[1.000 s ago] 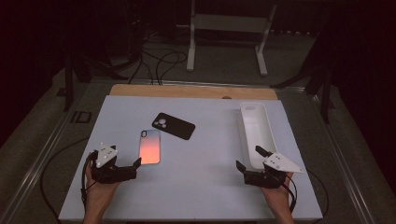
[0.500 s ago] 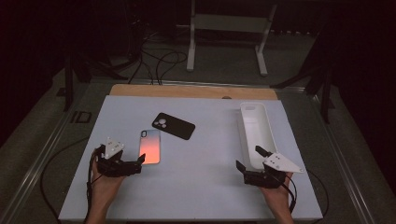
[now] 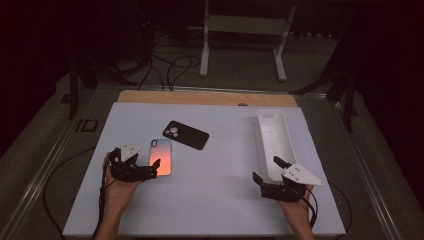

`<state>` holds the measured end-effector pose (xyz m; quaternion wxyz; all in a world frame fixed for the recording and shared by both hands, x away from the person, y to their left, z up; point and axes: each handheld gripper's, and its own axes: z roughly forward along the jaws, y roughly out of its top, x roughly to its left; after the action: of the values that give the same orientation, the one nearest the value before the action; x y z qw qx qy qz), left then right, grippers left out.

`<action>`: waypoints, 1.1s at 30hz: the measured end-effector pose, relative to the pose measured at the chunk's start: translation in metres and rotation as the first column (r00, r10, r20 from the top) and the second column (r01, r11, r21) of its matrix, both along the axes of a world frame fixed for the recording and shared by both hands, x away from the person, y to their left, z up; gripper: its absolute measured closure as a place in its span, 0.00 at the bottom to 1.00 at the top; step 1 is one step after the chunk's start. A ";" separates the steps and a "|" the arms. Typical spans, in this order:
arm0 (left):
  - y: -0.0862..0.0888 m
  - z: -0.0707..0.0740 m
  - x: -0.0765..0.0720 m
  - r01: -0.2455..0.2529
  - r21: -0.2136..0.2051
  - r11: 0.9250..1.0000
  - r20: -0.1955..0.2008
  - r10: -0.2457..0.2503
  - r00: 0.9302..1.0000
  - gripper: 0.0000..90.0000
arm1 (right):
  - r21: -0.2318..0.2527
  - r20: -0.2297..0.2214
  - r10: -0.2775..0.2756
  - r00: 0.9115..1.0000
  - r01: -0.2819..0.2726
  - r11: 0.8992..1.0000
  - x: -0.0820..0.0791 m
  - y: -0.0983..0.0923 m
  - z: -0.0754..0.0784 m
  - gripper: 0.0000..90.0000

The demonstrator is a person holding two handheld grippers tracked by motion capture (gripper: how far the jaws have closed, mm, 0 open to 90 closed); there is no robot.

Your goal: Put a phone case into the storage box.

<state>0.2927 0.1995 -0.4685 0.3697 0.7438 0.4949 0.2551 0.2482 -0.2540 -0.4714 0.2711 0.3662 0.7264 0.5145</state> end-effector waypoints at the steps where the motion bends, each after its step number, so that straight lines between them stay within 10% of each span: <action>1: -0.001 0.000 0.001 -0.001 0.000 1.000 -0.001 0.001 1.000 0.00 | 0.001 0.000 0.000 1.000 0.000 1.000 0.000 0.000 0.000 0.10; 33: -0.029 -0.018 0.034 -0.028 0.009 1.000 -0.096 0.028 0.995 0.00 | -0.004 -0.006 0.000 1.000 0.000 1.000 0.000 0.001 -0.002 0.10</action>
<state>0.3262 0.1701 -0.4860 0.3392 0.7495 0.5215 0.2262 0.2484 -0.2526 -0.4732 0.2697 0.3672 0.7281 0.5121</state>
